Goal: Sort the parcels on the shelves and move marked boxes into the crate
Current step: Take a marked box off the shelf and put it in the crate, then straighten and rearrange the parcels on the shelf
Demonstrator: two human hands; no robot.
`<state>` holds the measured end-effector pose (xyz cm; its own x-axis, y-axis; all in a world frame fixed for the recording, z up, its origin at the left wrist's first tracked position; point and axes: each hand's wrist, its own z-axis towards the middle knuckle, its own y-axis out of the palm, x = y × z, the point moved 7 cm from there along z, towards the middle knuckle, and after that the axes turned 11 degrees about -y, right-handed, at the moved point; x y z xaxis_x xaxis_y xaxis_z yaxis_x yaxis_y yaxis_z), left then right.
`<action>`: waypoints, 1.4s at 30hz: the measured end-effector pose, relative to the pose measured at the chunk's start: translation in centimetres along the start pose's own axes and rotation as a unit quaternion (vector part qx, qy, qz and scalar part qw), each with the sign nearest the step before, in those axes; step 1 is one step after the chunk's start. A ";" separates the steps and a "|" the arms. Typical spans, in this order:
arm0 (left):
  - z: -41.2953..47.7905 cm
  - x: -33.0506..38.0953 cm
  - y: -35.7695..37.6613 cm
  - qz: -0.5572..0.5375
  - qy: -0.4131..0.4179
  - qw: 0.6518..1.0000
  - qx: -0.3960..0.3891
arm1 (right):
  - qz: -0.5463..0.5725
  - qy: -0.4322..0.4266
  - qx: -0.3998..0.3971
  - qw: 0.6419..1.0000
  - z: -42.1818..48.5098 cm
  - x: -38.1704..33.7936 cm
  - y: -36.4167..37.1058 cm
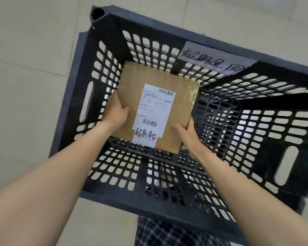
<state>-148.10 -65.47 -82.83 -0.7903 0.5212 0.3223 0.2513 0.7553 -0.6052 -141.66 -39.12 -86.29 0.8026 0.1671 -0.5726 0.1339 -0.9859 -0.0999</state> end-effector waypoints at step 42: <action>-46.8 -8.0 -42.5 0.208 -0.115 0.892 0.385 | -0.644 -0.601 -0.248 0.403 -46.3 -39.5 27.2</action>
<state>-126.35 -83.12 -25.62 -0.8339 0.5309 -0.1506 0.1605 -0.0277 -0.9866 -142.81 -72.71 -28.73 -0.9399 0.1291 -0.3162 0.3288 0.0919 -0.9399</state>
